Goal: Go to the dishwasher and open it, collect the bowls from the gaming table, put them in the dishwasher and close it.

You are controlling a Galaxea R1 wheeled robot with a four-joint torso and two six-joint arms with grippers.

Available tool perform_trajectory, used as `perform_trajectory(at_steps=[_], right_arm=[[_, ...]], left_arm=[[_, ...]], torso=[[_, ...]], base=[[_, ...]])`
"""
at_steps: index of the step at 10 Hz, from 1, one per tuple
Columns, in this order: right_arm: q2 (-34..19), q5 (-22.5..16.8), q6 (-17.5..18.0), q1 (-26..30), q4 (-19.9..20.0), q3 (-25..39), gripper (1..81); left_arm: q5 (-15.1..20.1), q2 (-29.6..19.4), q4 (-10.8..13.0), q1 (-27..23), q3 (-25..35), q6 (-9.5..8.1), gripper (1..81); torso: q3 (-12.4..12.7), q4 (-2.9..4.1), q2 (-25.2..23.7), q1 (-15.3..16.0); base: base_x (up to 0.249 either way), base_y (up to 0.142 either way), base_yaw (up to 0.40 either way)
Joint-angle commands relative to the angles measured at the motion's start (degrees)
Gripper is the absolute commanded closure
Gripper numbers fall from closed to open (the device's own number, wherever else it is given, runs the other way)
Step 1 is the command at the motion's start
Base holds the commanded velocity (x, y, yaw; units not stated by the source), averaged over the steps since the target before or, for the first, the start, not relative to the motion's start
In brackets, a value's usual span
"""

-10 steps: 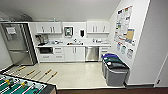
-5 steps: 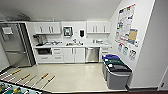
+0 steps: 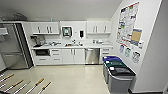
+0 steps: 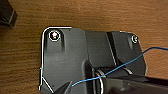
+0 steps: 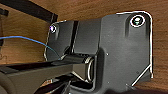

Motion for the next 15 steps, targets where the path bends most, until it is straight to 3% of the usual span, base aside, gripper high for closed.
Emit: perform_trajectory(at_steps=[1, 15], right_arm=[[-1.3, -2.9, 0.0, 3.3, -0.5, 0.6, 1.0], [-1.2, -2.9, 0.0, 3.3, -0.3, 0.3, 1.0]], left_arm=[[2.5, -0.7, 0.1, -3.2, 0.3, -0.28, 1.0], [2.5, -0.5, 0.3, -3.2, 0.0, -0.20, 1.0]], torso=[[0.0, 0.00, 0.0, 0.0], [0.0, 0.00, 0.0, 0.0]], base=[[0.229, 0.000, 0.000], [0.237, 0.000, 0.000]])
